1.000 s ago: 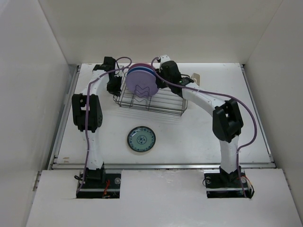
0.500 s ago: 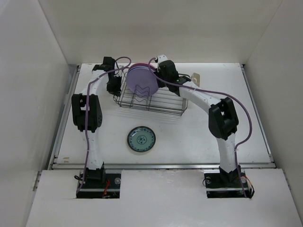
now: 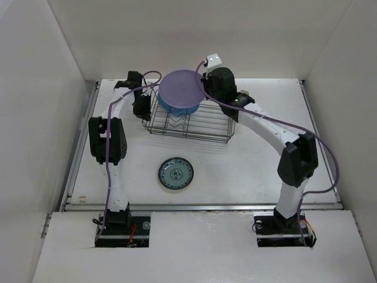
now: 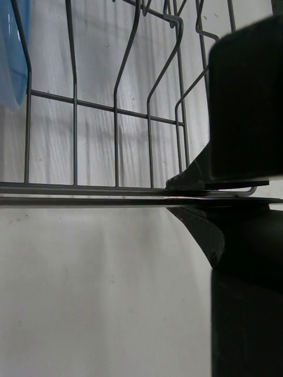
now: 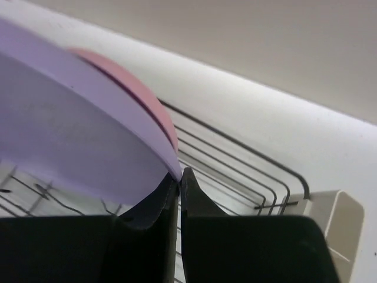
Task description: Unload the plates from the dish rack
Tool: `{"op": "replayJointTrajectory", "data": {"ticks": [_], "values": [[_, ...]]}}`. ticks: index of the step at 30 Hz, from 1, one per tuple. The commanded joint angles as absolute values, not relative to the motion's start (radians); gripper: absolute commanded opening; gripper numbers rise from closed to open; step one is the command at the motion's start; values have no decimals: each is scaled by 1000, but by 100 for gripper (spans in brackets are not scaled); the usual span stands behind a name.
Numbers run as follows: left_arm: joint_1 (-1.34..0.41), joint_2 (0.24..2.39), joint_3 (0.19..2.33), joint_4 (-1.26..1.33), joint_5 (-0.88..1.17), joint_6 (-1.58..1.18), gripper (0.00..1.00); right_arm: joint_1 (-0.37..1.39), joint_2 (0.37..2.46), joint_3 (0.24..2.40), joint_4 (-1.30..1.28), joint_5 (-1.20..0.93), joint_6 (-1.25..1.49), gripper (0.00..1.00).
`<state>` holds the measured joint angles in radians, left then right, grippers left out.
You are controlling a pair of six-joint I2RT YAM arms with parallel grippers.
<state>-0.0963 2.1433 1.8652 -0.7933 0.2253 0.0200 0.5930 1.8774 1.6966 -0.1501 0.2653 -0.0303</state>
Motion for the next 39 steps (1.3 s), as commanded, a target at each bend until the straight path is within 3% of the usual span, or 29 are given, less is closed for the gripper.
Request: {"op": "replayJointTrajectory", "data": {"ticks": [1,6,9,11,16,21,30,39], "values": [[-104,2123,1832,-850,221,-18,0,614,1763,1671,-23,247,-21,0],[-104,2123,1842,-850,230,-28,0,614,1636,1594,-99,247,12,0],[-104,2111,1842,-850,230,-17,1,614,1550,1574,-286,196,67,0],[-104,2089,1842,-821,230,17,6,614,1504,1557,-454,158,119,0],[-104,1993,1842,-750,230,75,38,604,1265,1341,-661,84,259,0],[-127,1921,1852,-677,221,167,41,604,1123,1174,-801,40,444,0],[-212,1896,1789,-437,164,413,45,604,1221,991,-884,9,569,0],[-233,2054,1956,-417,175,422,45,574,1399,966,-894,31,589,0]]}}
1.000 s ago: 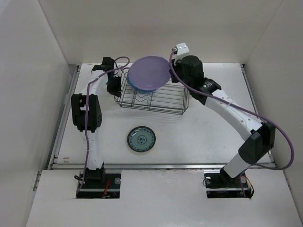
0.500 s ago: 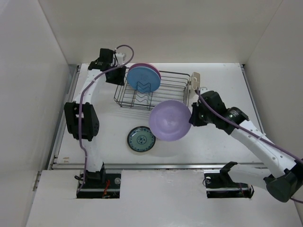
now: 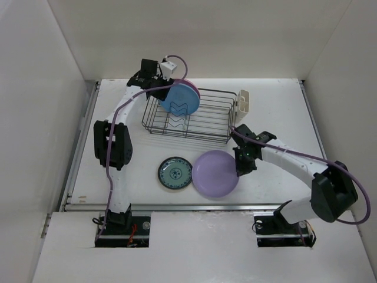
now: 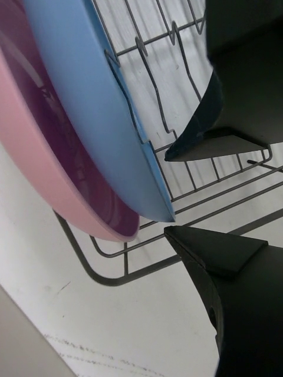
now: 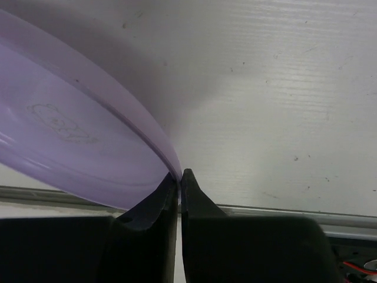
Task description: Unload the plates from the dish rack
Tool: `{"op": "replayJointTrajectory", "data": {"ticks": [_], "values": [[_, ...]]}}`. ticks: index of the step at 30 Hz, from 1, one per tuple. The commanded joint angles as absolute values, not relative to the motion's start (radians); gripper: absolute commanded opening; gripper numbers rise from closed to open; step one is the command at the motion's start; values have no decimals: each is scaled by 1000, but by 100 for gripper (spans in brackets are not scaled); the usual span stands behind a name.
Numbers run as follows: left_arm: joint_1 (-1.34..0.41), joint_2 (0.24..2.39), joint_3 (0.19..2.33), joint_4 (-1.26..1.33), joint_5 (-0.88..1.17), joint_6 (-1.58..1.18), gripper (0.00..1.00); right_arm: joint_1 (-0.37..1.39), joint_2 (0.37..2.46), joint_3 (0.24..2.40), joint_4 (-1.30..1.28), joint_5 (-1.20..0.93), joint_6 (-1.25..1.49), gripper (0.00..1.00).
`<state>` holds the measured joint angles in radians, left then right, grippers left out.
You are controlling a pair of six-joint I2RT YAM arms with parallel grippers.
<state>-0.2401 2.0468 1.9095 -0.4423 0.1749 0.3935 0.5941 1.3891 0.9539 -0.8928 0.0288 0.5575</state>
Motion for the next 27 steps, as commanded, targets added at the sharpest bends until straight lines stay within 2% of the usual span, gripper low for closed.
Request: {"op": "replayJointTrajectory", "data": {"ticks": [1,3,8,12,14,15,18,27], "values": [[-233,2066,1956,-417,175,422,45,565,1429,966,-894,40,589,6],[-244,2079,1956,-407,175,422,45,565,1459,966,-894,40,589,16],[-253,2100,1956,-376,155,413,42,565,1520,1003,-862,49,589,55],[-253,2100,1956,-357,155,402,33,565,1520,1044,-853,49,554,60],[-253,2100,1956,-357,144,402,25,565,1520,1057,-853,49,532,60],[-253,2100,1956,-357,135,402,15,565,1520,1068,-853,40,532,60],[-253,2088,1924,-357,135,420,0,565,1499,1092,-864,29,511,60],[-233,1973,1901,-367,175,388,0,565,1477,1190,-920,60,502,60]]}}
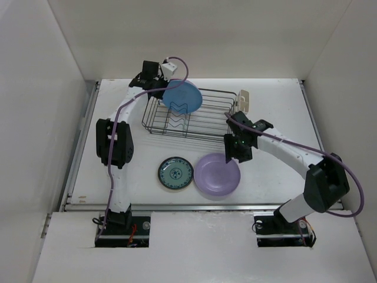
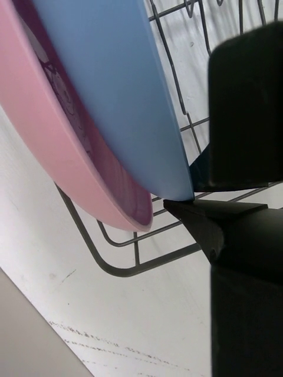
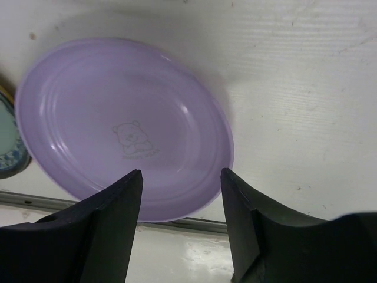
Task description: Unload the plates from the dish rack
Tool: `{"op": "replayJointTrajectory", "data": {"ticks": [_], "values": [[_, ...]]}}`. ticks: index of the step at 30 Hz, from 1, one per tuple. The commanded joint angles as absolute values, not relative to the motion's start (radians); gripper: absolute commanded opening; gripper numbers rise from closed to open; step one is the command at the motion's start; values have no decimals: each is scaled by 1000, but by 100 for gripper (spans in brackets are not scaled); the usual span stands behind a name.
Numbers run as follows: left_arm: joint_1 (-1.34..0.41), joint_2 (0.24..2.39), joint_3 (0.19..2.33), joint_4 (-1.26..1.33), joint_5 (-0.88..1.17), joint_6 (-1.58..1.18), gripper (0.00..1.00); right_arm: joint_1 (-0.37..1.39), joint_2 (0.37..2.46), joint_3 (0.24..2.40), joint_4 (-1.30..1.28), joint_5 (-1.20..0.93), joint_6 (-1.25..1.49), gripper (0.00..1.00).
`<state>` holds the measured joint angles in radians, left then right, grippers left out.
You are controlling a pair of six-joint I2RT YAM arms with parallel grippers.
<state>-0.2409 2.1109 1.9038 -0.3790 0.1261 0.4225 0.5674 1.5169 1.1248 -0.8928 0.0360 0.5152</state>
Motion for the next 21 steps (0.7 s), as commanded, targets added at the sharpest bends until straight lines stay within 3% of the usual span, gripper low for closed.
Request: {"op": "replayJointTrajectory", "data": {"ticks": [1,21], "values": [[-224,1961,1901,-358,189,377,0,565,1465,1201,-930,60,502,62],[-158,1868,1930,-440,368,34,0,565,1370,1255,-930,132,512,62]]}}
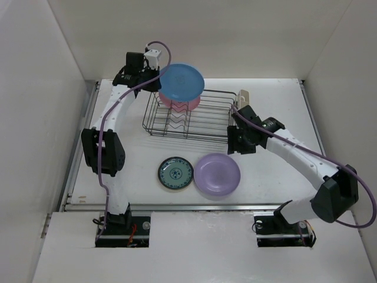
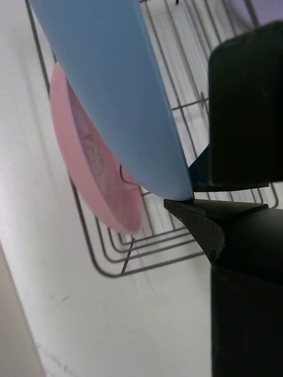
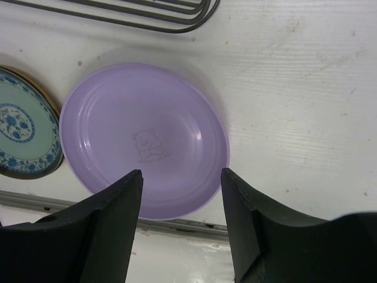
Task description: Unload the plates from the dish rack
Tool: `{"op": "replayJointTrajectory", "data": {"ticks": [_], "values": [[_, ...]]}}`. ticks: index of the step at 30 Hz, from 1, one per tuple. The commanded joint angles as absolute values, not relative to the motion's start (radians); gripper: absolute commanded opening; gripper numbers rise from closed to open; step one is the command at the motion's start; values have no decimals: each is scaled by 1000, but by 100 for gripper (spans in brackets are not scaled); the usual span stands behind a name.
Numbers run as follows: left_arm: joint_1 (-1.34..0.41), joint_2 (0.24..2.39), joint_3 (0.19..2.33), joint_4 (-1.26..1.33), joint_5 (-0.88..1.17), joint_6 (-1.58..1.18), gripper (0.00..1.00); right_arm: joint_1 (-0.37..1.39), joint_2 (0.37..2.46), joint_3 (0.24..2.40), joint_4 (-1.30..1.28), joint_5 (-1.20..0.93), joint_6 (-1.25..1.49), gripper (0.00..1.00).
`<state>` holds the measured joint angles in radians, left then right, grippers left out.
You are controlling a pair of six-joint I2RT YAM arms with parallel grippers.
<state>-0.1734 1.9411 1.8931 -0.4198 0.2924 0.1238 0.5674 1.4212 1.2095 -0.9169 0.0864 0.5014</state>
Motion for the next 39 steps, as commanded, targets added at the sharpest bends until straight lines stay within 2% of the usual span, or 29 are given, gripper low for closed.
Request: {"op": "replayJointTrajectory", "data": {"ticks": [1,5,9,15,24,34,37,39], "values": [[-158,1868,1942,-484,415,17,0,565,1355,1255,-930,144,521,62],[-172,1859,1979,-667,537,-9,0,565,1304,1276,-956,291,610,62],[-242,1850,1956,-891,537,92,0,565,1221,1307,-1008,466,751,60],[-426,1850,1925,-1153,466,236,0,565,1117,1318,-1008,543,802,60],[-679,1920,1798,-1198,295,197,0,565,1017,1240,-999,552,813,60],[-787,2020,1812,-1091,221,135,0,565,966,1180,-960,534,813,60],[-798,2042,1821,-1091,209,135,7,565,957,1170,-960,525,795,60],[-798,2042,1830,-1104,209,158,22,565,933,1170,-960,525,784,60]]}}
